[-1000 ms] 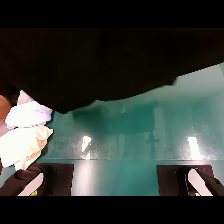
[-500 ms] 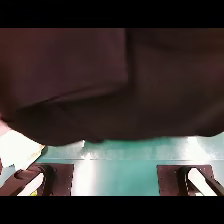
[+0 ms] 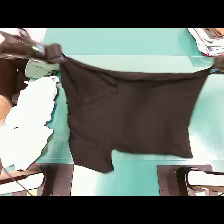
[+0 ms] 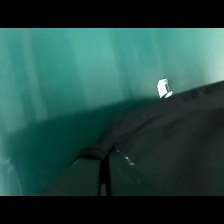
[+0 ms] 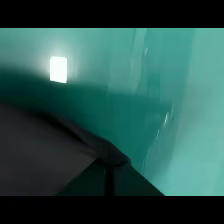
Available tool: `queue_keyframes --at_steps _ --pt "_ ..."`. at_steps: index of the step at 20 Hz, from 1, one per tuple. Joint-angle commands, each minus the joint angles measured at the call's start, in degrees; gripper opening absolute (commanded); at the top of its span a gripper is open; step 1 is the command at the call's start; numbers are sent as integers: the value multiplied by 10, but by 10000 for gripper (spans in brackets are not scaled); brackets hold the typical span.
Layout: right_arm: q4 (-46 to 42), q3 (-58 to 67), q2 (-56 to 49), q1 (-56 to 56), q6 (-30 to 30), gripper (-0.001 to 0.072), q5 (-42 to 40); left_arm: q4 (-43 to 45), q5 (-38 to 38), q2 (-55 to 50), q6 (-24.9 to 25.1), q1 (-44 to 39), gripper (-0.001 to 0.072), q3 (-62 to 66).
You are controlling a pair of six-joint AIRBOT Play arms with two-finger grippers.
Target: Fold the shirts.
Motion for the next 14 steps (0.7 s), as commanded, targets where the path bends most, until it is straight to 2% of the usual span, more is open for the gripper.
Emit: queue_keyframes --at_steps 1,3,6,8,11,13,14 --pt "-26 38 -118 29 2 13 -56 0 116 -116 13 0 22 -6" --pt "-26 94 -161 29 2 13 -94 -2 169 -156 12 2 22 18" --pt "-26 148 -186 29 2 12 -116 -1 202 -173 13 13 22 32" --pt "-28 121 -168 28 2 12 -127 -1 150 -173 22 27 22 47" --pt "-27 38 -129 21 1 12 -122 0 -16 -173 59 47 21 59" --pt "-27 -33 -101 19 1 12 -136 19 -68 -173 86 44 21 43" --pt "-27 -71 -89 19 1 12 -145 20 -70 -173 88 41 21 29"
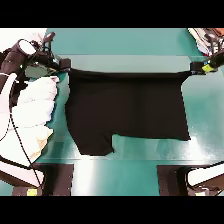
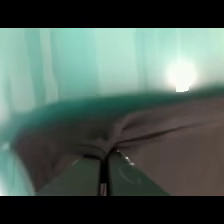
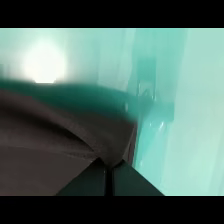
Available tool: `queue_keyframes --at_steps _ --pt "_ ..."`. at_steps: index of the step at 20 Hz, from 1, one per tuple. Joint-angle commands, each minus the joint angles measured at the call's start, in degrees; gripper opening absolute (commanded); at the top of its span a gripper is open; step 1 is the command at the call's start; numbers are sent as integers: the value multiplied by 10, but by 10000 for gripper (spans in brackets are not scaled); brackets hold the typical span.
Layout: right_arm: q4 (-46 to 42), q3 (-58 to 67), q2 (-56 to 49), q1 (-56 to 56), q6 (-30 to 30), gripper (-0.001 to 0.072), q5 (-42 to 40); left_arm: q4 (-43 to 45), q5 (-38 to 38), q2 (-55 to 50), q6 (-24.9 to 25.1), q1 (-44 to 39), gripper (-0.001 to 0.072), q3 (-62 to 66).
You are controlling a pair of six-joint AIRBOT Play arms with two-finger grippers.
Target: Fold the shirts.
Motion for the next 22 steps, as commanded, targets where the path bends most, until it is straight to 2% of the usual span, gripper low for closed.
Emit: queue_keyframes --at_steps 1,6,7,8,9,10,13,15,22 --pt "0 -111 41 -3 0 12 -32 14 -71 -3 30 0 21 -31" --pt "5 -213 70 -2 0 14 -66 14 -26 -3 18 -1 24 -116" --pt "6 -216 69 -2 0 14 -59 17 -26 -3 1 -1 112 -124" --pt "6 -215 69 -2 1 23 -52 21 -27 -3 -16 -1 435 -125" --pt "13 -214 70 -2 1 187 -44 21 -37 -2 -24 0 547 -123" --pt "29 -214 74 -3 7 404 -36 21 -48 3 -27 1 479 -122" --pt "35 -218 112 -17 9 419 -2 47 -87 57 -28 2 481 -134" --pt "36 -245 165 -36 9 418 4 72 -114 124 -37 2 481 -189" --pt "37 -359 309 -99 -3 416 1 24 -108 376 -66 2 481 -555"
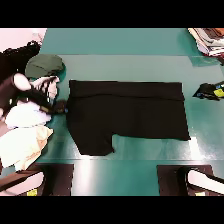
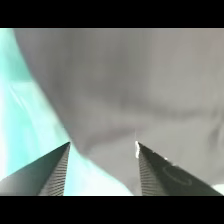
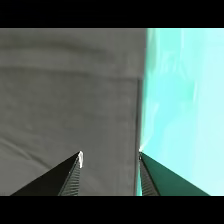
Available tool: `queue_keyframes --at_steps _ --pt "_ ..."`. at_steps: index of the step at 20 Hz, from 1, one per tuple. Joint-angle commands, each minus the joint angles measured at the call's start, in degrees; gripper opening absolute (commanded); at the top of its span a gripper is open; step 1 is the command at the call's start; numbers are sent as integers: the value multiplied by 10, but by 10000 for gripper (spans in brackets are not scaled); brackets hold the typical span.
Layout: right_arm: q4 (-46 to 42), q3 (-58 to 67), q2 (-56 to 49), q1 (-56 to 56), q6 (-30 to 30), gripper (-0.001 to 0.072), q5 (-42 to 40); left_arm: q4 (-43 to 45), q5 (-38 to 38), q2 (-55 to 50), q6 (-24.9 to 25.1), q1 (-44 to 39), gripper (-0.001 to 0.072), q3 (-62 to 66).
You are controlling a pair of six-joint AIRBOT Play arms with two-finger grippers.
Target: Fold the shirts.
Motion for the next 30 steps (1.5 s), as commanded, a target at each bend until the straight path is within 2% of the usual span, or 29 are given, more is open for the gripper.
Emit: queue_keyframes --at_steps 1,7,11,12,13,14,16,19,21,25,26,27,30 --pt "2 -49 54 -26 -5 417 -6 -43 3 103 -11 0 481 -160" --pt "31 -61 62 -26 -8 413 -5 -178 91 117 38 0 480 -273" --pt "45 -61 62 -26 -8 412 1 -207 129 117 45 0 477 -284" --pt "44 -61 62 -26 -8 412 9 -211 131 117 46 0 342 -283" --pt "38 -61 62 -26 -8 412 18 -215 132 117 60 0 46 -283" --pt "28 -61 62 -27 -8 412 31 -223 133 117 69 0 23 -283" --pt "-16 -69 63 -31 -7 412 63 -226 125 118 73 0 21 -275" --pt "-32 -148 86 -79 -7 413 74 -227 118 122 84 0 21 -257" --pt "-30 -226 99 -132 -7 516 73 -229 116 122 95 0 21 -248" --pt "7 -343 99 -211 -15 507 44 -231 117 122 98 0 21 -247" --pt "33 -360 99 -220 -26 466 29 -231 117 122 98 0 21 -247" --pt "57 -371 99 -223 -30 443 15 -231 117 122 98 0 22 -247" --pt "75 -383 98 -203 -30 437 -16 -231 118 122 98 0 22 -247"
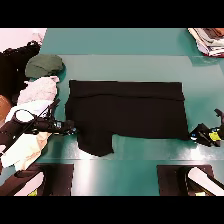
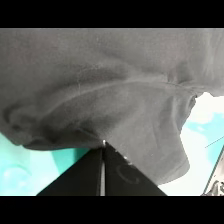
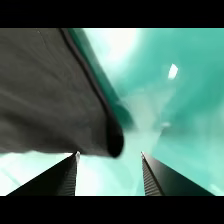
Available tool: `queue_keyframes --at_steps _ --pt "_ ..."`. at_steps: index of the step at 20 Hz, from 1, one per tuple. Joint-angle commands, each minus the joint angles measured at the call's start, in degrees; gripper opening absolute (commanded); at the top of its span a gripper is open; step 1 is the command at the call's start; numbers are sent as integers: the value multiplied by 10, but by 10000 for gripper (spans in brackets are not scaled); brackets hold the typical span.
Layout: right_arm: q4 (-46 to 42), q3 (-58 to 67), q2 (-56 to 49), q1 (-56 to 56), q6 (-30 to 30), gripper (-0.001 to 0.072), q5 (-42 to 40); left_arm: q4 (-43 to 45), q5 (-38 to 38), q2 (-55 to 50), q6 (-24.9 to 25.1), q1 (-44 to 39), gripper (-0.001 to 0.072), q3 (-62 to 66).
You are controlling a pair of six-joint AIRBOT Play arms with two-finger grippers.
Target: Fold the shirts.
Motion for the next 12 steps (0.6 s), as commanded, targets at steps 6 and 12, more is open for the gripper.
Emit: queue_keyframes --at_steps 6,12 --pt "30 -26 2 82 -19 12 -30 9 -34 1 -1 0 19 7" --pt "-26 -15 134 93 -18 14 40 116 -146 141 -82 0 18 26"
